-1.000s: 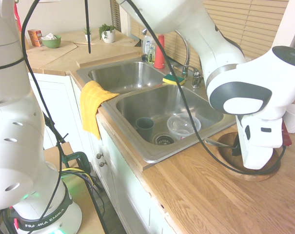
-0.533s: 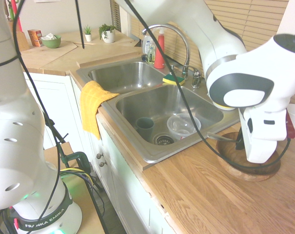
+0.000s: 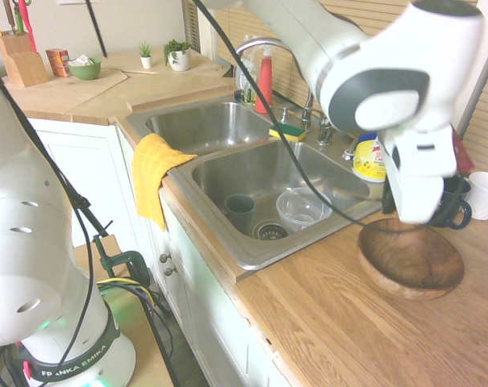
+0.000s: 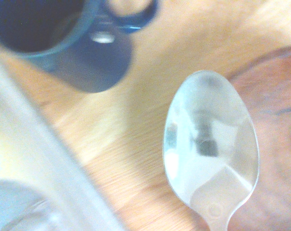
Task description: Put the spoon into the sink
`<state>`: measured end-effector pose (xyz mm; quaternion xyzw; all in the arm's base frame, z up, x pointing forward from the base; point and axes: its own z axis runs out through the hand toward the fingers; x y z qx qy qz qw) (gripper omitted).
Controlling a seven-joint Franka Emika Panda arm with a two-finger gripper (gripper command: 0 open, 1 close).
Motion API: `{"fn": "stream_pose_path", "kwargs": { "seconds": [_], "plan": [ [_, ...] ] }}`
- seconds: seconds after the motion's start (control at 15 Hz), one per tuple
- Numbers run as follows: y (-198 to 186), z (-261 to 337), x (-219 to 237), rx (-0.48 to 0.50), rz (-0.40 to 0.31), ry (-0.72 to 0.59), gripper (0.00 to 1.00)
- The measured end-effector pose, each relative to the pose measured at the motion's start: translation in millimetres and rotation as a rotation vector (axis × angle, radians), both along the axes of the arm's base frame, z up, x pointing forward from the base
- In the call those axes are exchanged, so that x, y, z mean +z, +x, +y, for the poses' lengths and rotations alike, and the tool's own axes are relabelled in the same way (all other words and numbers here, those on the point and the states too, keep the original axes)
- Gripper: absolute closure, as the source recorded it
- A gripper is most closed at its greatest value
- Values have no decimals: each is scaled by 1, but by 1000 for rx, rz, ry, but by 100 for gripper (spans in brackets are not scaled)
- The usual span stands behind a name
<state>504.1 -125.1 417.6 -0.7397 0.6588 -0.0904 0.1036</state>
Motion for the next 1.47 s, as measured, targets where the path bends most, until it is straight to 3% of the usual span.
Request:
{"fn": "stream_pose_path", "kwargs": {
  "seconds": [0.4, 0.73, 0.87, 1.13, 1.47],
  "plan": [
    [0, 122, 38, 120, 12, -150, 100],
    [-16, 277, 10, 257, 53, -322, 100],
    [-20, 315, -28, 308, 104, -369, 100],
    [-6, 323, -124, 354, 294, -377, 100],
    [8, 305, -173, 385, 500, -333, 100]
  ]
}}
